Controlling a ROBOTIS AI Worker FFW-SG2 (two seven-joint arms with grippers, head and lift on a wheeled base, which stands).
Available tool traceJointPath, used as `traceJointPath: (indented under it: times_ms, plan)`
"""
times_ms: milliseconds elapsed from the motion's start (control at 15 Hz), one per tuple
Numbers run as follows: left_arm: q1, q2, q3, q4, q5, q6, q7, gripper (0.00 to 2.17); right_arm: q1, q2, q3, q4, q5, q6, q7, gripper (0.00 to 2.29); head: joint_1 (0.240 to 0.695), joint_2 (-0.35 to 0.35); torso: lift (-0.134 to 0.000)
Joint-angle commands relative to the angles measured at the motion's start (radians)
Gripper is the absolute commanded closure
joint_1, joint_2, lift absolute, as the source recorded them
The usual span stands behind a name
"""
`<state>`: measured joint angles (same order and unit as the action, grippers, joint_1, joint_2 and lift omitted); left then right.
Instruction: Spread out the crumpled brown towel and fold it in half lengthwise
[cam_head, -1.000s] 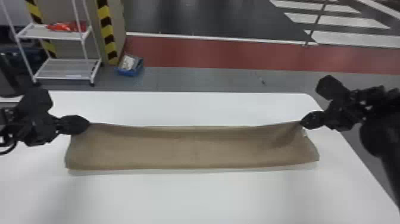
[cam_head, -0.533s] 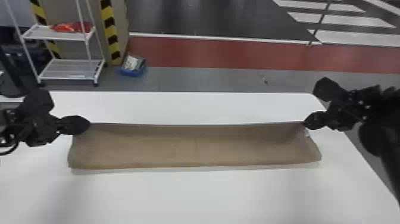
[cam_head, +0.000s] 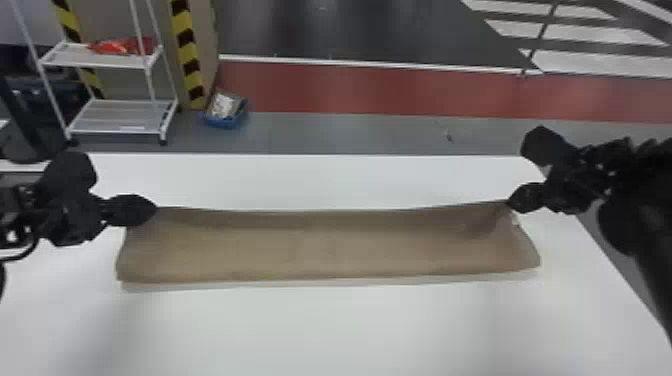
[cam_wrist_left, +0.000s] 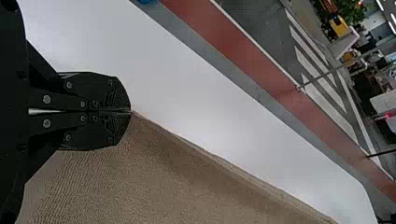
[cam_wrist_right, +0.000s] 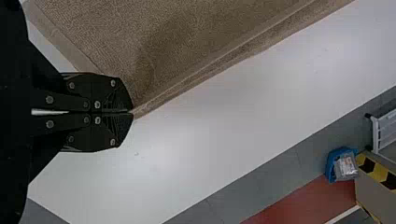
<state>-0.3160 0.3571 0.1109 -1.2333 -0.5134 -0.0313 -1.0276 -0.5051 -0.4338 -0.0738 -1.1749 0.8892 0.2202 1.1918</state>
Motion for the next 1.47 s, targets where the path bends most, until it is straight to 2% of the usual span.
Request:
traceJointPath:
  times_ms: [0,133,333,400,467,533,600,667,1000,1133,1200,1267,1400]
  plan:
    - [0.0,-0.003,-0.002,0.001,-0.004,0.0,0.0,1.36,-0.018,0.0,0.019,0.014,0.008,0.0,-0.003,2.24,0.695,-0.11,-0.124]
    - [0.001,-0.004,-0.002,0.005,-0.004,0.0,0.001,1.36,-0.02,0.006,0.034,0.02,0.017,0.0,-0.024,2.15,0.695,-0.11,-0.124]
    - [0.001,-0.006,-0.005,0.012,-0.004,-0.015,0.001,1.36,-0.02,0.018,0.04,0.029,0.033,0.012,-0.032,1.67,0.695,-0.106,-0.124]
    - [0.003,-0.006,-0.007,0.014,-0.004,-0.015,0.001,1.36,-0.015,0.018,0.04,0.029,0.033,0.018,-0.032,1.29,0.695,-0.106,-0.124]
    - [0.003,-0.006,-0.008,0.012,-0.004,-0.018,0.001,1.36,-0.015,0.018,0.039,0.031,0.039,0.021,-0.047,0.59,0.695,-0.106,-0.124]
    - [0.003,-0.006,-0.008,0.012,-0.004,-0.018,0.001,1.36,-0.013,0.018,0.039,0.037,0.05,0.034,-0.089,0.05,0.695,-0.108,-0.124]
    - [0.003,-0.009,-0.011,0.012,-0.004,-0.018,0.001,1.36,-0.01,0.015,0.039,0.037,0.053,0.04,-0.127,0.0,0.695,-0.111,-0.124]
    - [0.003,-0.01,-0.013,0.012,-0.004,-0.018,0.001,1.36,-0.007,0.015,0.037,0.037,0.053,0.049,-0.133,0.0,0.695,-0.117,-0.124]
    - [0.005,-0.015,-0.014,0.014,-0.007,-0.018,0.009,1.36,0.034,0.015,-0.006,0.014,0.024,0.055,-0.133,0.05,0.695,-0.138,-0.124]
    - [0.015,-0.013,-0.014,0.011,-0.013,-0.043,0.024,1.36,0.057,0.009,-0.021,-0.045,-0.009,0.086,-0.127,0.05,0.695,-0.141,-0.124]
    - [0.031,-0.013,-0.014,0.001,-0.01,-0.043,0.061,0.85,0.069,0.003,-0.038,-0.046,-0.01,0.086,-0.121,0.05,0.695,-0.142,-0.124]
    - [0.048,-0.013,-0.014,-0.003,-0.001,-0.043,0.112,0.06,0.074,-0.006,-0.049,-0.057,-0.024,0.089,-0.121,0.05,0.695,-0.143,-0.124]
    - [0.077,-0.013,-0.014,-0.029,0.01,-0.052,0.166,0.0,0.105,-0.017,-0.069,-0.084,-0.039,0.089,-0.116,0.06,0.695,-0.145,-0.124]
